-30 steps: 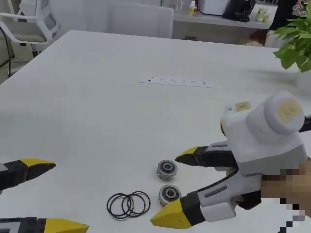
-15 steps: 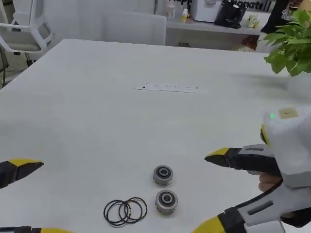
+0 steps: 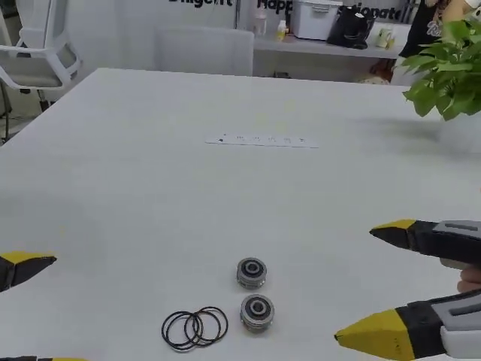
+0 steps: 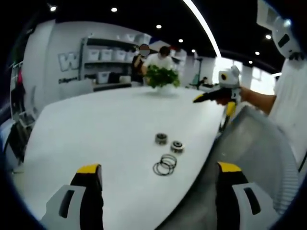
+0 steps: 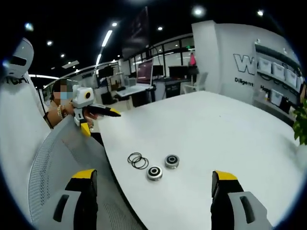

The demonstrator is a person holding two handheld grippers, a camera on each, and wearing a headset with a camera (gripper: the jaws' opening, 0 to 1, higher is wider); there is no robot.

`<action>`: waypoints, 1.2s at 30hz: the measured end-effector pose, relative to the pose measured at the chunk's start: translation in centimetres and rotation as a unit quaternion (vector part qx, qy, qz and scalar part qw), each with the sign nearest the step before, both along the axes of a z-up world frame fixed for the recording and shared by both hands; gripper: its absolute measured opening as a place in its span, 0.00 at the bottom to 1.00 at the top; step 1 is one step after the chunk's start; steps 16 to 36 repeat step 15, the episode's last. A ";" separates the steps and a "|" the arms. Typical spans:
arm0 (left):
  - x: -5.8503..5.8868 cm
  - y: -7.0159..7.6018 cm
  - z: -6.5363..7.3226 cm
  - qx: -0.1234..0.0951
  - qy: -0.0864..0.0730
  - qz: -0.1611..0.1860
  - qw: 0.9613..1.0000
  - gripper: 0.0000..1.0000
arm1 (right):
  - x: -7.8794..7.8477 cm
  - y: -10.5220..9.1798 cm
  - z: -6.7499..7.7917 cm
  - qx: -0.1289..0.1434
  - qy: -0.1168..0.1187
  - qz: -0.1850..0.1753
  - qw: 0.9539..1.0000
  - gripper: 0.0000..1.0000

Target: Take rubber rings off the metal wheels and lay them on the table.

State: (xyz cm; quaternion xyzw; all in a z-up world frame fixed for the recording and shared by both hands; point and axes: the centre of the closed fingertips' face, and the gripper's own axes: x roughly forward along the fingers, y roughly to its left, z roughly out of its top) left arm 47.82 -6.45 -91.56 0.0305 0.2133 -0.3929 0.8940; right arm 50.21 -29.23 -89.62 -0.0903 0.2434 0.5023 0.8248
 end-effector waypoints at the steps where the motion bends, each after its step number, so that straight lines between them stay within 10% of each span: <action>1: 0.0 0.1 0.1 -0.001 -0.001 0.001 1.000 1.00 | 0.0 -0.2 0.0 0.001 0.000 -0.003 1.000 0.99; 15: -0.3 1.1 0.2 0.000 -0.005 0.023 1.000 0.97 | -0.5 -4.1 -1.1 0.003 0.010 -0.078 0.997 0.99; 36: -0.3 1.1 0.2 0.000 -0.005 0.023 1.000 0.97 | -0.5 -4.1 -1.1 0.003 0.010 -0.078 0.997 0.99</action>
